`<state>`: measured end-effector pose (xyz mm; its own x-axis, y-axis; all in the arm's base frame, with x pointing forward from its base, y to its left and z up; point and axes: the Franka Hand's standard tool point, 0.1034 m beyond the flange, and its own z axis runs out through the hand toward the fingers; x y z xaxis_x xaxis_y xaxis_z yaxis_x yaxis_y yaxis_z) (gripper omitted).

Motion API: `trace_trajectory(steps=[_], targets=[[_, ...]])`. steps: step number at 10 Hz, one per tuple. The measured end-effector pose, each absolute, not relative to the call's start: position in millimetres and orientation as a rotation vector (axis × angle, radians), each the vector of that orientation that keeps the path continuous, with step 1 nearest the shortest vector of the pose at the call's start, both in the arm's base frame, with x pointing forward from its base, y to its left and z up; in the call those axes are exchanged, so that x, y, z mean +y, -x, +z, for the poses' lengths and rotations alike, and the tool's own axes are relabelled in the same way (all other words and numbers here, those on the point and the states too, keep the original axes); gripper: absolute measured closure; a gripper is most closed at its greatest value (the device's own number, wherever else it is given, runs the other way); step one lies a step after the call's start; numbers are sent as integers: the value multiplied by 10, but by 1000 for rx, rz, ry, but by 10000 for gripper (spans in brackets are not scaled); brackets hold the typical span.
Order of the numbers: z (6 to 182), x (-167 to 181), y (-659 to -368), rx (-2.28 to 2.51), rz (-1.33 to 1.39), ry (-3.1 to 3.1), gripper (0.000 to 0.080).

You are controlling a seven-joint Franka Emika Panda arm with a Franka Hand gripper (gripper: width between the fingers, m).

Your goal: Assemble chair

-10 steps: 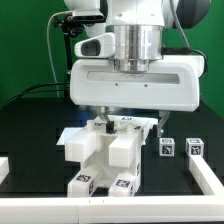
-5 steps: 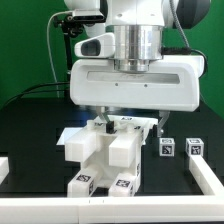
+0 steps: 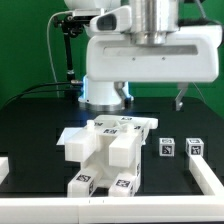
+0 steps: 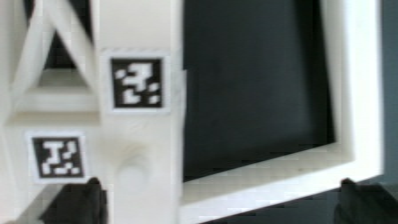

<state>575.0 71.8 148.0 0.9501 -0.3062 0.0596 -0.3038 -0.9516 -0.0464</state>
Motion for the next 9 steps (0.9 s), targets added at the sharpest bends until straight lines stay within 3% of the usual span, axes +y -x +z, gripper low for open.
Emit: trace_trajectory(steps=[5, 9], targets=[[1456, 798, -5734, 481, -98, 3068, 151], [1394, 1391, -5312, 535, -77, 3038, 151]])
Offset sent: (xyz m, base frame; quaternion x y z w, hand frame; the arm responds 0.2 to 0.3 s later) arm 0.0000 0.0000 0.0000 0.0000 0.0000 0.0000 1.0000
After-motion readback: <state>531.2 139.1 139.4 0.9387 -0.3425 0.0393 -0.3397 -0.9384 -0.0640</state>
